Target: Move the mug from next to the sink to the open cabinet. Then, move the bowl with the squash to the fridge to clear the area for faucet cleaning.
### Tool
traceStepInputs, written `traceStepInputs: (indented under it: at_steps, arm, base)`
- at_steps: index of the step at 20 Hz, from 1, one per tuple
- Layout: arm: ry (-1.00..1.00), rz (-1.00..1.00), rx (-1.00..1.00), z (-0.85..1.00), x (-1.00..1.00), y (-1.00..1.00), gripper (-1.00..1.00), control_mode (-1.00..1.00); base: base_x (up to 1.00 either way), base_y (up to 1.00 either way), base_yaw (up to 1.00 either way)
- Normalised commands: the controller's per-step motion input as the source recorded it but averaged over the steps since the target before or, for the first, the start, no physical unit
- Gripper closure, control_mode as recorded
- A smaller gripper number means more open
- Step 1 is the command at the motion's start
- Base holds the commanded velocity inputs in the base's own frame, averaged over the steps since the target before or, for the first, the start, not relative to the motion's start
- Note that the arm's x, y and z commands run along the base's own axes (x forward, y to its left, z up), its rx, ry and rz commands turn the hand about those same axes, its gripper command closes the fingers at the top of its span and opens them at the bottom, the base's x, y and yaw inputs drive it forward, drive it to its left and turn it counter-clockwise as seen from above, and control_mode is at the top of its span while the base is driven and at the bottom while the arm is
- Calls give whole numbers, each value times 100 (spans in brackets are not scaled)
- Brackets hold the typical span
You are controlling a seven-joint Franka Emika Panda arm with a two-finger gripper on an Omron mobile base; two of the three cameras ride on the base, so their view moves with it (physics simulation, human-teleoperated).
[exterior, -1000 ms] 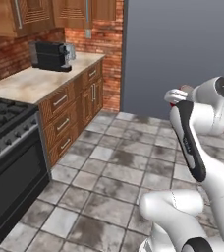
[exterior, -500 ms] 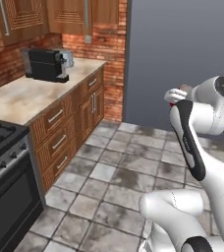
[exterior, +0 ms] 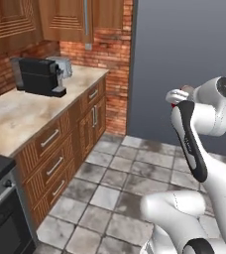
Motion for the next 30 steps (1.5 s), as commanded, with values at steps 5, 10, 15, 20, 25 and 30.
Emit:
traceStepInputs:
  at_steps: [5, 10, 15, 20, 25, 30]
  arm:
    - [0, 0, 0, 0, 0, 0, 100, 100]
    - [0, 0, 0, 0, 0, 0, 100, 100]
    - [0, 0, 0, 0, 0, 0, 100, 100]
    - [0, 0, 0, 0, 0, 0, 100, 100]
    - [0, 0, 0, 0, 0, 0, 100, 100]
    - [0, 0, 0, 0, 0, 0, 100, 100]
  base:
    - [100, 0, 0]
    - [100, 0, 0]
    - [100, -8, 1]
    - [100, -40, 39]
    - [98, -51, 52]
    - [83, -48, 58]
